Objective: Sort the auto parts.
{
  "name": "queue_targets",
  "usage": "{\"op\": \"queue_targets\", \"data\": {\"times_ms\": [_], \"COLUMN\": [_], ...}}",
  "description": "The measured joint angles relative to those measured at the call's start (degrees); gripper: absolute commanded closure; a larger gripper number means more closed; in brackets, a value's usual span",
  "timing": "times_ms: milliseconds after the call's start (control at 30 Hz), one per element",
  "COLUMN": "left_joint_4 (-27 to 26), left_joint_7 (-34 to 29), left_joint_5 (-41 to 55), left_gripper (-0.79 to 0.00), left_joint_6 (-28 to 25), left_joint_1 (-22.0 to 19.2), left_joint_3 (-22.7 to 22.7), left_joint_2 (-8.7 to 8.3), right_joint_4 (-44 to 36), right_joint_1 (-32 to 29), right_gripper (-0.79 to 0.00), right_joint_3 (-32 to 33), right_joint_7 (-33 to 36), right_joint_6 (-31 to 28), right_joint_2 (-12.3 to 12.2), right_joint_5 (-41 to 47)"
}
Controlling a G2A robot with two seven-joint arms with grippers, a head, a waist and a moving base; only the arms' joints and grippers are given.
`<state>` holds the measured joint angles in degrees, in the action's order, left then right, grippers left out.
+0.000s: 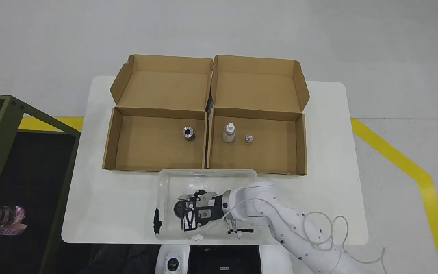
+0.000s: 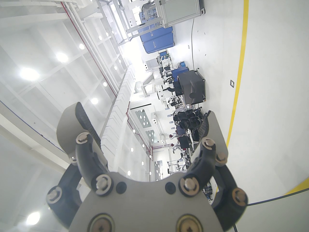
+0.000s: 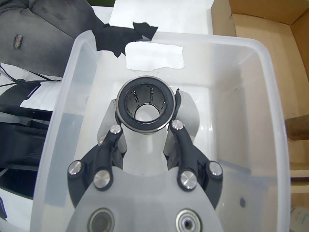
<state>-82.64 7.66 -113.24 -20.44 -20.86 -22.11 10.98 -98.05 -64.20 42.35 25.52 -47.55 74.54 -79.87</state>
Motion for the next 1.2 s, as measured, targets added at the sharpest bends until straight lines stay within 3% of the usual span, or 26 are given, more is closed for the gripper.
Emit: {"op": "queue_targets", "data": {"times_ms": [400, 1200], "left_joint_4": [0.0, 0.0], "left_joint_7": [0.0, 0.0], "left_joint_5": [0.0, 0.0], "left_gripper": [-0.785, -0.785], "left_joint_6": [0.0, 0.0], "left_joint_1": [0.0, 0.0], "left_joint_3": [0.0, 0.0], "left_joint_2": [0.00, 0.00], "right_joint_4": [-3.0, 1.1], "right_joint_1": [-0.2, 1.3], "right_gripper": [0.000, 0.000], "right_joint_3": [3.7, 5.2], "right_joint_7": [-0.8, -4.4], "right_joint_6": [0.3, 0.4], "right_joint_2": [-0.9, -1.2], "right_joint_5": [5.0, 15.0]}}
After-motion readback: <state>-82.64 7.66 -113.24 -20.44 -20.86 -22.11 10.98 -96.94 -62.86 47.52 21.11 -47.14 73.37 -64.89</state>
